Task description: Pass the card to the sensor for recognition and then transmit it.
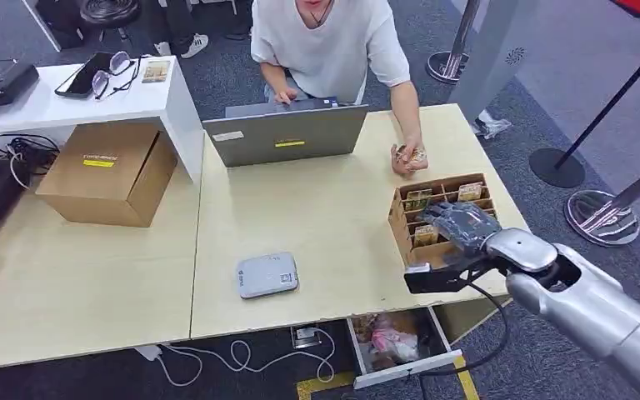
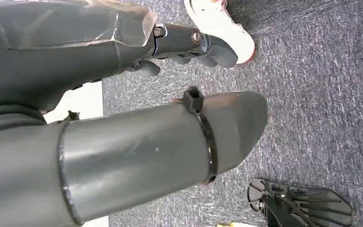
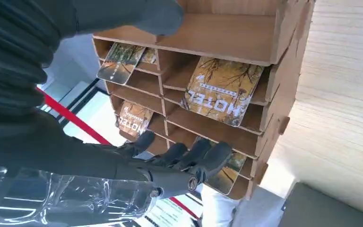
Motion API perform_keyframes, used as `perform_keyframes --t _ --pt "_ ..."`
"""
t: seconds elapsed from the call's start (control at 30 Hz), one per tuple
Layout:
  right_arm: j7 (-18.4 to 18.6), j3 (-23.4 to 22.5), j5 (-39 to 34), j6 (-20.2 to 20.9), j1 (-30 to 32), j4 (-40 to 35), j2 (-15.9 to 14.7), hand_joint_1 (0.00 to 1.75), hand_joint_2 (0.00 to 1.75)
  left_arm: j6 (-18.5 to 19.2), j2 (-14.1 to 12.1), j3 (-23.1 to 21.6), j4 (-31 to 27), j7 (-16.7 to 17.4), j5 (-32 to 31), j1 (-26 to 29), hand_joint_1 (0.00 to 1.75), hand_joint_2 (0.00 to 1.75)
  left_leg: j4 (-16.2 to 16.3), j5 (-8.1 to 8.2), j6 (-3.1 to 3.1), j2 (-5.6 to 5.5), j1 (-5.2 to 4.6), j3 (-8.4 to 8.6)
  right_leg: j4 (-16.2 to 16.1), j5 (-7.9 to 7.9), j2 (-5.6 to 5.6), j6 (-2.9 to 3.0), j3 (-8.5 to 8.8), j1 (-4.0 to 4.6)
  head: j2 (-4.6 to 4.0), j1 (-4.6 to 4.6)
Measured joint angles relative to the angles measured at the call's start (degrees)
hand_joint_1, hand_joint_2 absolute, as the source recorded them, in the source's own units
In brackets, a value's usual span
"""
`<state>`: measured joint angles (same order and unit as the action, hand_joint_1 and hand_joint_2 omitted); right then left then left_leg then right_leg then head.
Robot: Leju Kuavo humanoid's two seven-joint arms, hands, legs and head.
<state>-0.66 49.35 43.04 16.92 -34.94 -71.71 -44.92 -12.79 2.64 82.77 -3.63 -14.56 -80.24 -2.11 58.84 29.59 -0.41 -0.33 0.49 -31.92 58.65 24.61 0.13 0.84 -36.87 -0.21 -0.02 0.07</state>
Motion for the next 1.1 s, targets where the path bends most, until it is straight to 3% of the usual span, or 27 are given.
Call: perform_keyframes --t 0.67,1.1 --pt "-1.2 3.6 0.2 1.2 -4.7 4.9 5.2 0.52 1.75 0.0 -0.5 0.2 0.8 -0.7 -0.1 0.0 0.0 0.0 0.0 -0.01 0.0 -0.04 0.0 0.0 0.0 0.0 -0.03 0.0 0.0 0.0 0.0 0.0" --pt "-0.9 4.6 -0.8 0.6 -6.1 8.9 6.1 0.47 1.75 -0.1 -0.5 0.2 1.1 -1.1 0.3 0.0 0.0 0.0 0.0 -0.01 -0.01 -0.04 0.0 0.01 0.0 0.0 -0.03 0.0 0.0 0.0 0.0 0.0"
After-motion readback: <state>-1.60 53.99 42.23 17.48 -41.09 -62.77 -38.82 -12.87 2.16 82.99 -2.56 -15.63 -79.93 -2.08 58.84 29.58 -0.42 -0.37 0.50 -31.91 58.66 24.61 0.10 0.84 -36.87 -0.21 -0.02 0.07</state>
